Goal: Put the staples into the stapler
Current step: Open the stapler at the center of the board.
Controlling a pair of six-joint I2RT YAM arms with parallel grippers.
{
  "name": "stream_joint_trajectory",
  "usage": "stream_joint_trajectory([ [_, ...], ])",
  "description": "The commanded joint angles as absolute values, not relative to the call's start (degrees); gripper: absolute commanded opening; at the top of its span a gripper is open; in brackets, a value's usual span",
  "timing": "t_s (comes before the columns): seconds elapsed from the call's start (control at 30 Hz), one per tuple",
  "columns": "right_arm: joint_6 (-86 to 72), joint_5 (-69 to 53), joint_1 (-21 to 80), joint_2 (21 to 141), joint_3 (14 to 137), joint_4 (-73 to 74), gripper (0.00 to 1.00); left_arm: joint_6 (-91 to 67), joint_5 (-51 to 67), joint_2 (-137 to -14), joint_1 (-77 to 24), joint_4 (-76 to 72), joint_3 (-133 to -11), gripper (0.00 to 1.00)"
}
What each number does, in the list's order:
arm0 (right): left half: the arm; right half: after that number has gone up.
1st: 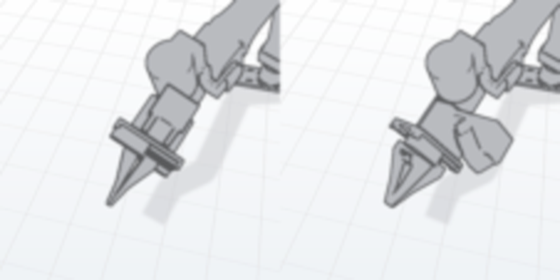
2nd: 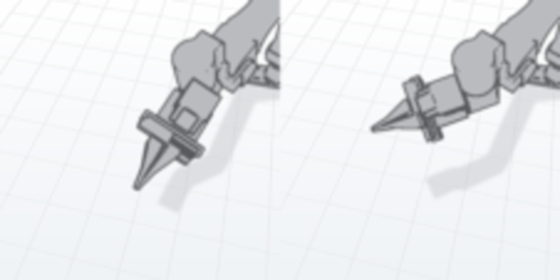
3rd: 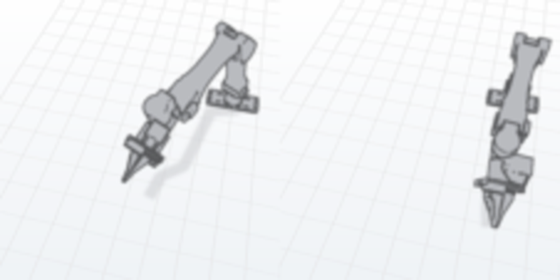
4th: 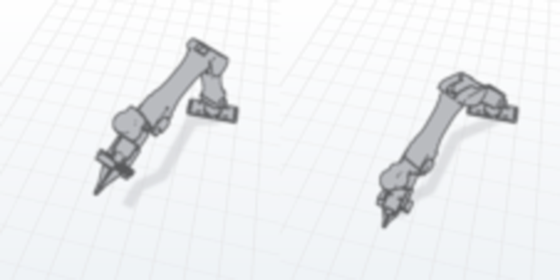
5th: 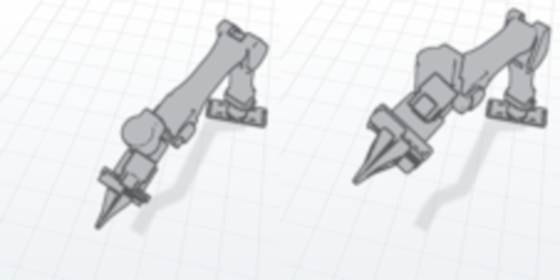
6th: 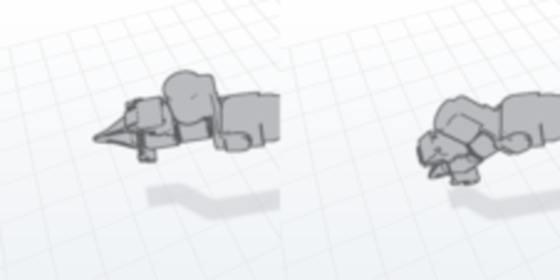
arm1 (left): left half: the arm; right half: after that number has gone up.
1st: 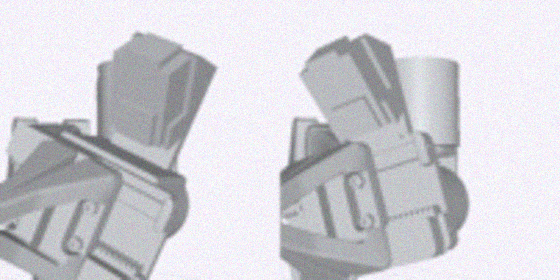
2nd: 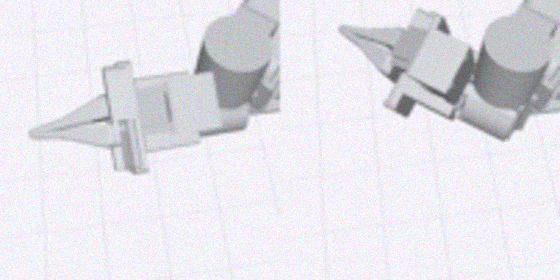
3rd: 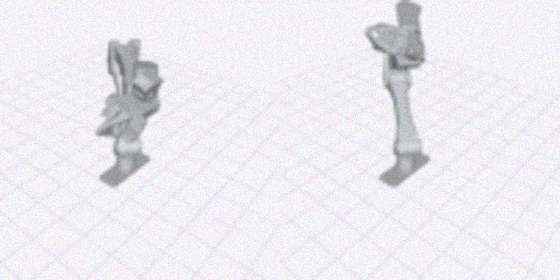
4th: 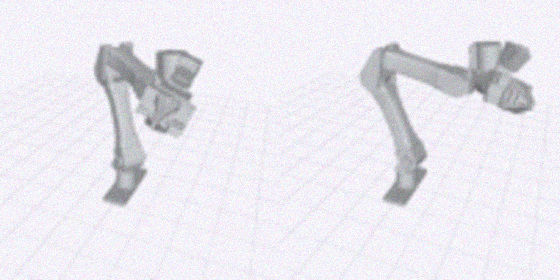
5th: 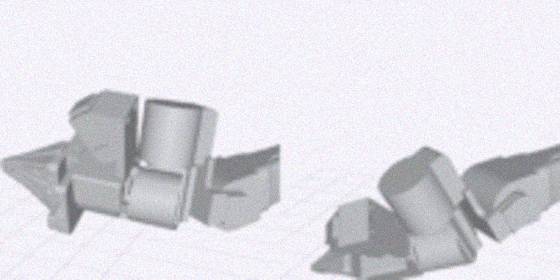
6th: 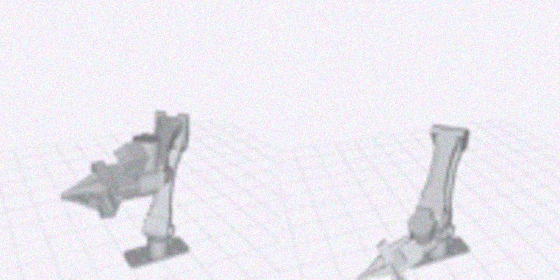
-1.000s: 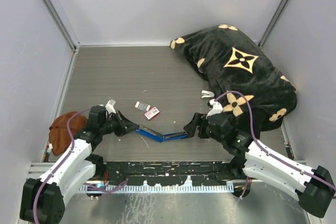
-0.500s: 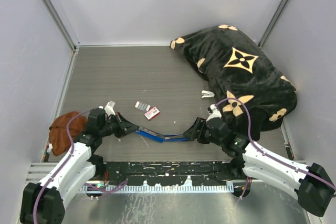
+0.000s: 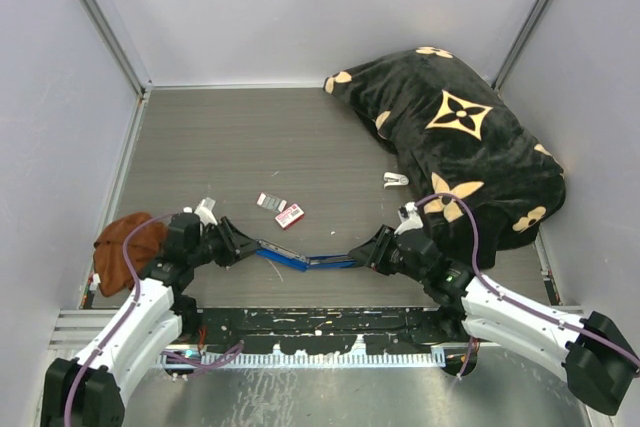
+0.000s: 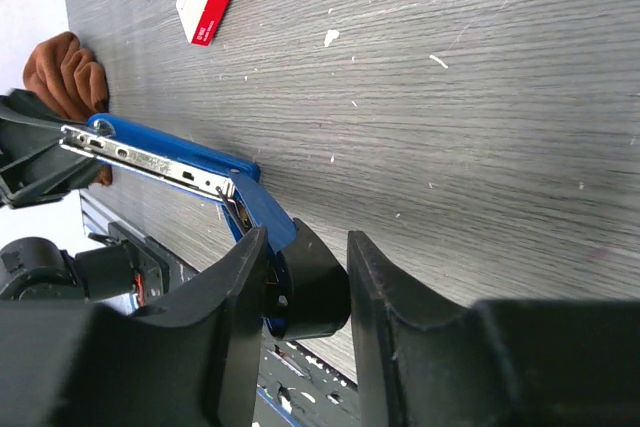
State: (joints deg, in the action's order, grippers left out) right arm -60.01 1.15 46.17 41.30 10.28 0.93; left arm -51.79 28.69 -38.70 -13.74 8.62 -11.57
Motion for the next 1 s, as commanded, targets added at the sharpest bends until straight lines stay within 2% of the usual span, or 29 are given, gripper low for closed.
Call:
stream_joint_trajectory([
  [0.0,-62.1,3.0,46.4,40.8,8.4,-1.0,0.24,-47.8,22.6,-38.8,-13.9,18.6,-12.4,0.37],
  [0.07,-62.2,3.5,46.4,40.1,8.0,-0.9,0.19,-47.4,20.1,-38.6,-13.9,21.5,-13.4,0.42],
  [0.13,-61.9,4.3,46.4,39.1,7.9,-0.3,0.15,-47.5,17.9,-38.4,-14.0,23.8,-14.4,0.52],
  [0.27,-60.8,5.7,46.3,36.9,8.4,2.4,0.12,-47.5,13.8,-37.5,-13.8,28.3,-16.0,0.66],
  [0.53,-57.1,7.1,46.0,30.9,9.5,7.4,0.12,-50.5,5.9,-33.2,-12.8,37.1,-19.6,0.79],
  [0.8,-51.0,8.2,45.9,27.9,12.5,10.5,0.13,-51.1,6.1,-26.8,-12.5,39.7,-24.3,0.86],
  [0.9,-49.3,7.1,45.9,28.7,13.3,10.5,0.19,-50.4,11.0,-28.2,-12.5,36.5,-25.1,0.87],
  [0.93,-49.2,7.1,45.9,29.0,13.5,10.9,0.26,-49.9,12.6,-29.0,-12.4,35.2,-25.4,0.90],
  [0.97,-49.3,7.5,45.9,29.2,13.8,11.6,0.37,-49.5,13.8,-30.2,-12.5,34.5,-26.0,0.91],
])
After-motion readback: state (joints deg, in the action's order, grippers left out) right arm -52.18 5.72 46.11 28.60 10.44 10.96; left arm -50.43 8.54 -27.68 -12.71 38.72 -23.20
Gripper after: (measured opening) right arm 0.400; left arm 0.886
